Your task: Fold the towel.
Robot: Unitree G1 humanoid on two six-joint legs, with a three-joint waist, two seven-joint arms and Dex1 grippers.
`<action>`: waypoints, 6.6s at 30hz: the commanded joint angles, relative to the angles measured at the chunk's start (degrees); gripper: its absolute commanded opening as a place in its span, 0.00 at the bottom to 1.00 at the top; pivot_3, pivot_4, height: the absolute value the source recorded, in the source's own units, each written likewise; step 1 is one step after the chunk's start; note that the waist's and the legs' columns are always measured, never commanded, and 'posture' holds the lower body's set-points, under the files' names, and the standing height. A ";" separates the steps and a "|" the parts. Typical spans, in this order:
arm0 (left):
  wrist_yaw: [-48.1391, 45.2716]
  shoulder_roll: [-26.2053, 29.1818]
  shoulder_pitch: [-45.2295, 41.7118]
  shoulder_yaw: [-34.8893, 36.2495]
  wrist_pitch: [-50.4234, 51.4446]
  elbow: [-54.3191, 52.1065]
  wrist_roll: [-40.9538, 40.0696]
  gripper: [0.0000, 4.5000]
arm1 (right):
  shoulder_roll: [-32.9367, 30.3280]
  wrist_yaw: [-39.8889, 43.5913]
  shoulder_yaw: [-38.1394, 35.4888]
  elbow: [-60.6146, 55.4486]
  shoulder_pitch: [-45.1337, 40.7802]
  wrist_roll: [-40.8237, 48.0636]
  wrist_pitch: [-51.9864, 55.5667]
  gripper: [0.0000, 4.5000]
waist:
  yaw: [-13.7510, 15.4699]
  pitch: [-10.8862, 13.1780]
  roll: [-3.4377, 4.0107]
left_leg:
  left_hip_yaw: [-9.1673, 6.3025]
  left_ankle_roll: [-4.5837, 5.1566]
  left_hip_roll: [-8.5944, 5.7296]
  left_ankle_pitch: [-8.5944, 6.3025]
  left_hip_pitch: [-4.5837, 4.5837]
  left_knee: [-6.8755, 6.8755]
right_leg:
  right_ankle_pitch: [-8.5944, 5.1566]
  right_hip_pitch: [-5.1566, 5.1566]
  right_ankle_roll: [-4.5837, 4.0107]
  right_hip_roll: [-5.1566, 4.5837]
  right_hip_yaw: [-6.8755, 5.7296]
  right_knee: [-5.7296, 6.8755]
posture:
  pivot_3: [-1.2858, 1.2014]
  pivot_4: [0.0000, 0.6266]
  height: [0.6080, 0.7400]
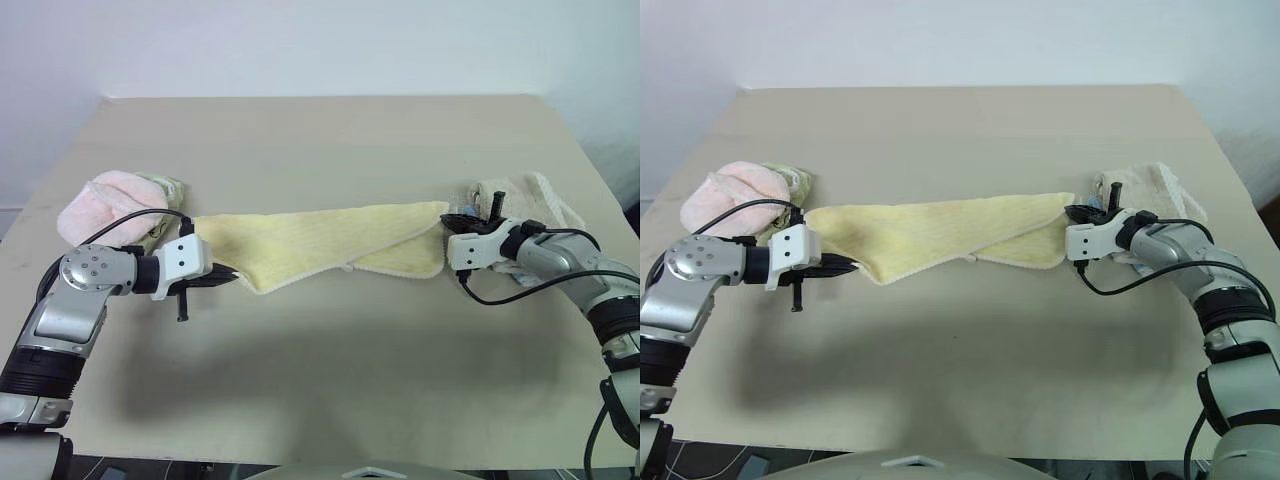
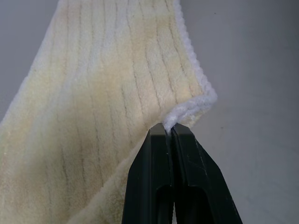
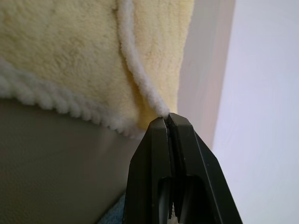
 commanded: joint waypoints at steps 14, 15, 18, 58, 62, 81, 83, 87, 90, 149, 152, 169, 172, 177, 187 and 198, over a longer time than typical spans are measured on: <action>31.90 -9.59 -31.91 18.91 2.88 19.90 -6.80 0.00 | -2.46 9.81 -15.67 -2.51 -14.33 21.58 12.42 0.01 | 0.00 0.09 -0.17 | 0.10 -0.30 0.01 0.18 -0.01 0.12 | 0.13 0.06 0.08 0.01 0.05 -0.05 | 0.52 0.24 0.93; 33.44 -9.68 -34.14 19.94 3.35 21.45 -7.50 0.00 | -2.90 10.58 -16.56 -2.16 -16.07 22.78 13.20 0.01 | 0.03 0.14 -0.25 | 0.10 -0.30 0.00 0.19 -0.06 0.13 | 0.15 0.01 0.11 0.01 0.05 -0.04 | 0.52 0.24 0.93; 32.85 -8.21 -36.76 21.24 3.16 24.48 -8.65 0.00 | -4.81 14.56 -19.33 -2.84 -18.64 27.20 15.63 0.01 | -0.01 0.19 -0.34 | 0.10 -0.30 0.00 0.19 -0.14 0.17 | 0.19 -0.03 0.18 0.00 0.05 -0.08 | 0.52 0.24 0.93; 15.26 -5.84 -9.24 12.55 18.75 -4.30 -14.64 0.00 | 25.80 15.68 3.55 11.02 -20.22 15.05 10.22 1.00 | -0.28 0.25 -0.37 | 0.85 -0.13 0.93 0.04 -0.10 0.73 | 1.00 -0.28 -0.27 1.07 0.83 -0.10 | 0.52 0.24 0.93; 15.76 -6.16 -8.57 12.78 19.39 -5.54 -14.84 0.00 | 27.00 9.33 5.45 19.57 -23.92 10.83 8.64 1.00 | -0.21 0.25 -0.37 | 0.85 -0.26 0.98 0.12 -0.10 0.60 | 1.07 -0.35 -0.39 1.13 0.86 -0.10 | 0.52 0.24 0.93; 16.43 -6.75 -8.90 12.45 19.59 -5.63 -14.68 0.00 | 27.39 7.13 5.66 24.08 -24.22 9.82 4.32 0.08 | -0.50 0.25 -0.37 | 0.89 -0.75 1.45 0.42 0.01 0.08 | 1.30 -0.53 -0.77 1.59 0.93 -0.15 | 0.52 0.24 0.93; 16.40 -6.86 -9.04 12.41 19.49 -5.38 -14.62 0.00 | 27.42 7.12 5.59 24.11 -24.20 9.90 4.25 0.00 | -0.50 0.25 -0.37 | 0.90 -0.76 1.48 0.43 0.02 0.08 | 1.31 -0.53 -0.78 1.62 0.93 -0.15 | 0.52 0.24 0.93; 16.43 -7.01 -9.09 12.42 19.33 -5.19 -14.49 0.00 | 27.42 7.38 5.38 24.19 -24.26 10.21 4.11 0.00 | -0.50 0.25 -0.37 | 0.91 -0.77 1.48 0.43 0.02 0.06 | 1.31 -0.53 -0.78 1.62 0.94 -0.17 | 0.52 0.24 0.93; 16.56 -7.06 -8.91 12.55 19.26 -5.28 -14.47 0.00 | 27.38 7.59 5.30 24.18 -24.25 10.33 3.88 0.00 | -0.49 0.25 -0.37 | 0.91 -0.77 1.48 0.43 0.02 0.05 | 1.31 -0.53 -0.79 1.62 0.94 -0.18 | 0.52 0.24 0.93; 33.12 -8.36 -28.28 16.49 -2.95 24.40 -3.08 0.00 | 8.01 15.33 -11.55 14.07 -30.62 23.49 12.83 0.01 | -0.38 0.27 -0.38 | 1.02 -0.76 1.57 0.44 0.02 0.01 | 1.34 -0.49 -0.79 1.64 0.90 -0.31 | 0.52 0.24 0.93; 35.37 -8.59 -33.36 15.58 -6.81 31.78 -0.49 0.00 | 7.21 14.59 -11.54 16.36 -33.61 22.91 13.06 0.01 | -0.27 0.28 -0.39 | 1.03 -0.76 1.56 0.44 0.00 0.00 | 1.34 -0.50 -0.79 1.64 0.89 -0.34 | 0.52 0.24 0.93; 12.96 -0.07 -4.56 19.15 17.63 -4.77 -22.09 0.00 | -6.20 47.24 -22.59 -35.03 15.24 53.26 36.42 0.01 | -0.19 0.29 -0.34 | 1.22 -0.36 1.56 0.13 -0.54 0.10 | 1.43 -0.68 -0.63 1.62 1.16 -1.00 | 0.52 0.24 0.93; 10.70 2.07 3.48 21.70 23.40 -12.54 -26.07 0.00 | -5.86 47.85 -24.15 -41.96 22.74 56.01 42.03 0.01 | -0.06 0.33 -0.28 | 1.30 -0.21 1.56 0.01 -0.42 0.16 | 1.46 -0.71 -0.61 1.62 1.35 -0.90 | 0.52 0.24 0.93; 10.32 4.92 8.99 24.56 26.75 -14.83 -26.08 0.00 | -5.80 50.23 -24.91 -48.15 27.80 58.89 48.36 0.01 | -0.11 0.31 -0.20 | 1.31 -0.42 1.99 -0.11 0.28 0.15 | 1.31 0.38 -0.79 1.90 1.39 -1.22 | 0.52 0.24 0.93; 7.67 10.47 11.66 25.89 21.30 -5.72 -18.58 0.00 | -10.53 57.39 -28.96 -46.70 29.79 61.45 53.77 0.01 | 0.36 0.21 0.16 | 2.45 -0.49 3.39 0.09 -0.20 -0.09 | 1.43 0.08 -1.34 3.31 2.28 -1.88 | 0.52 0.24 0.93; 10.14 7.31 5.22 19.31 12.91 0.54 -10.27 0.00 | -8.11 54.82 -27.89 -39.98 23.64 57.39 51.85 0.01 | 0.35 0.21 0.14 | 2.71 -0.43 3.12 -0.14 -0.16 -0.02 | 1.47 0.12 -1.28 3.00 2.55 -1.97 | 0.52 0.24 0.93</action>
